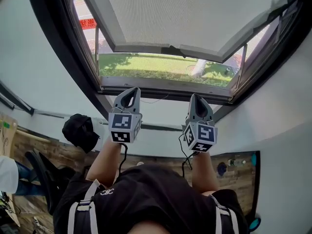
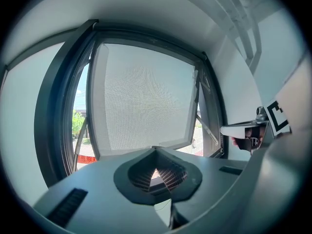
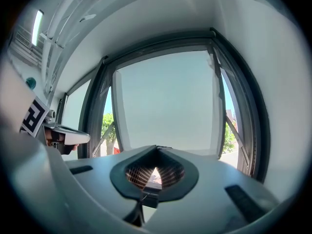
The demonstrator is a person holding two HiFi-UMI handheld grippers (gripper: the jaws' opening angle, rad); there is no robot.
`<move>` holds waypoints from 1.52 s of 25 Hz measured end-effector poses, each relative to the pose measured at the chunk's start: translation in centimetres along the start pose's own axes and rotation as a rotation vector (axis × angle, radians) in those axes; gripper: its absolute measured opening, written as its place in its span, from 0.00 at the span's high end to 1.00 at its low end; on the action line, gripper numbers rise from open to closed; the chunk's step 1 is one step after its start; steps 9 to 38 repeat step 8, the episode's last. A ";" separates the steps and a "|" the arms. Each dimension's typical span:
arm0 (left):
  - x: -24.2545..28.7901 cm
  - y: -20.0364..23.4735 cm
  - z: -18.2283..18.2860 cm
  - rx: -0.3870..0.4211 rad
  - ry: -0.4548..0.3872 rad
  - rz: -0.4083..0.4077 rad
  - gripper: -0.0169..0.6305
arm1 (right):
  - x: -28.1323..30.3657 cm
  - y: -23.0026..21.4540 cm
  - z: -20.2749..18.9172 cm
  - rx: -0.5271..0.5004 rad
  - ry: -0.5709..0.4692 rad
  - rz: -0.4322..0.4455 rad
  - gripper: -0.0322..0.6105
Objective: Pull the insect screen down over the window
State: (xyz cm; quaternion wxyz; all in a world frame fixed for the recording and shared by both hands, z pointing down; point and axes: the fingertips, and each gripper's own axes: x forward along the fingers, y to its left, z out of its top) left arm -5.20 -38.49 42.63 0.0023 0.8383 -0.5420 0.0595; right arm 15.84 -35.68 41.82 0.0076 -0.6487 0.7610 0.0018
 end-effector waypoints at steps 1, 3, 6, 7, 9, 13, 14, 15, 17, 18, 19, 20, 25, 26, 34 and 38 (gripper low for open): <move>0.0 0.0 0.0 0.003 -0.001 0.000 0.95 | 0.1 0.1 -0.1 -0.001 0.002 0.003 0.95; 0.0 -0.1 -0.2 0.008 0.002 0.000 0.95 | 0.1 0.2 -0.3 -0.002 0.005 0.007 0.95; -0.1 -0.3 -0.5 0.001 0.004 -0.017 0.95 | 0.1 0.4 -0.6 -0.004 0.009 0.011 0.95; -0.1 -0.4 -0.5 -0.004 0.003 -0.026 0.95 | 0.1 0.5 -0.6 -0.004 0.009 0.011 0.95; -0.1 -0.5 -0.6 -0.009 0.001 -0.035 0.95 | 0.2 0.5 -0.7 -0.005 0.010 0.011 0.95; -0.1 -0.5 -0.6 -0.009 0.001 -0.035 0.95 | 0.2 0.5 -0.7 -0.005 0.010 0.011 0.95; -0.1 -0.5 -0.6 -0.009 0.001 -0.035 0.95 | 0.2 0.5 -0.7 -0.005 0.010 0.011 0.95; -0.1 -0.5 -0.6 -0.009 0.001 -0.035 0.95 | 0.2 0.5 -0.7 -0.005 0.010 0.011 0.95; -0.1 -0.5 -0.6 -0.009 0.001 -0.035 0.95 | 0.2 0.5 -0.7 -0.005 0.010 0.011 0.95; -0.1 -0.5 -0.6 -0.009 0.001 -0.035 0.95 | 0.2 0.5 -0.7 -0.005 0.010 0.011 0.95; -0.1 -0.5 -0.6 -0.009 0.001 -0.035 0.95 | 0.2 0.5 -0.7 -0.005 0.010 0.011 0.95; -0.1 -0.5 -0.6 -0.009 0.001 -0.035 0.95 | 0.2 0.5 -0.7 -0.005 0.010 0.011 0.95; -0.1 -0.5 -0.6 -0.009 0.001 -0.035 0.95 | 0.2 0.5 -0.7 -0.005 0.010 0.011 0.95; -0.1 -0.5 -0.6 -0.009 0.001 -0.035 0.95 | 0.2 0.5 -0.7 -0.005 0.010 0.011 0.95; -0.1 -0.5 -0.6 -0.009 0.001 -0.035 0.95 | 0.2 0.5 -0.7 -0.005 0.010 0.011 0.95; -0.1 -0.5 -0.6 -0.009 0.001 -0.035 0.95 | 0.2 0.5 -0.7 -0.005 0.010 0.011 0.95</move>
